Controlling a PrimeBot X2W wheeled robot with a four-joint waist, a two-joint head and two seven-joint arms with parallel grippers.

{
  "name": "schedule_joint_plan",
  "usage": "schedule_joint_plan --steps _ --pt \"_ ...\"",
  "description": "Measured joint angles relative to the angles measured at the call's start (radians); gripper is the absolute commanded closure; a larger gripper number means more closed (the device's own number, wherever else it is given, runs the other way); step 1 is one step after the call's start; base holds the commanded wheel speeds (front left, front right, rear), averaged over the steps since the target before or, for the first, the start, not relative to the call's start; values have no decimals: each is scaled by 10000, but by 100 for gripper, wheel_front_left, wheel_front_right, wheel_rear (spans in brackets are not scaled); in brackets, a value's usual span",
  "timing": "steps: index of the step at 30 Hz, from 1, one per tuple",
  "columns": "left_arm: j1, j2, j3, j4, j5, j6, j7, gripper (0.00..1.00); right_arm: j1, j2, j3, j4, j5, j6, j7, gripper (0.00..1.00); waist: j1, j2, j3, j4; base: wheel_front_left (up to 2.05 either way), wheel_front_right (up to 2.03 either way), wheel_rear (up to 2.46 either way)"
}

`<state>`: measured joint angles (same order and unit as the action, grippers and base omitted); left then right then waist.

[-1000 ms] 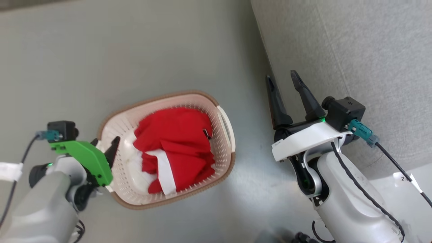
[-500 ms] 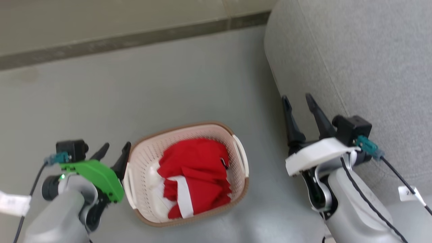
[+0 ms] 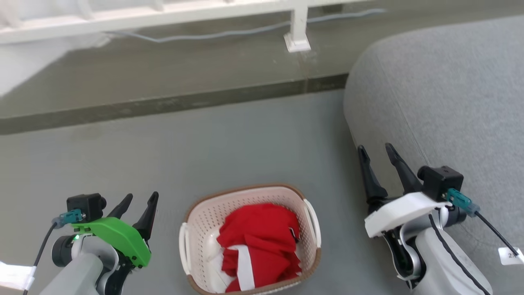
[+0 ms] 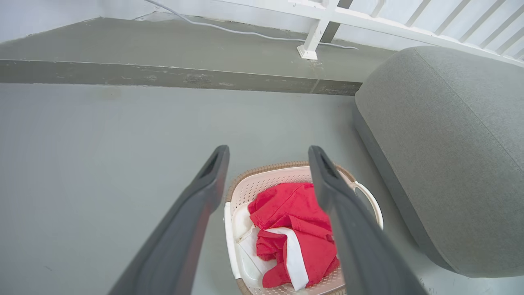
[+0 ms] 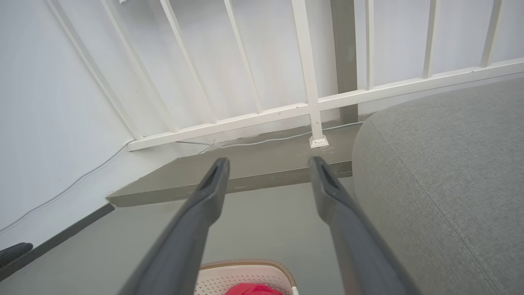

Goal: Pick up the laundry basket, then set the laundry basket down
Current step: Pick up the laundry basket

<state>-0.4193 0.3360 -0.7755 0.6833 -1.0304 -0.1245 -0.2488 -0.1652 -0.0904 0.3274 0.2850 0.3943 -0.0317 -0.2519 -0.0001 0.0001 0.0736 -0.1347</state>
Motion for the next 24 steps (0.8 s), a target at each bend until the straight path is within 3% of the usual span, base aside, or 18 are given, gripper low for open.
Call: schedule_joint_plan --steps 7,24 --pt "340 272 1032 -1041 581 113 0 0 158 -61 -127 -54 -261 224 0 0 0 0 -460 356 0 0 0" --pt "1985 370 3545 -4054 2874 671 -2 0 532 -52 -725 -568 -510 230 0 0 0 0 -508 629 0 0 0"
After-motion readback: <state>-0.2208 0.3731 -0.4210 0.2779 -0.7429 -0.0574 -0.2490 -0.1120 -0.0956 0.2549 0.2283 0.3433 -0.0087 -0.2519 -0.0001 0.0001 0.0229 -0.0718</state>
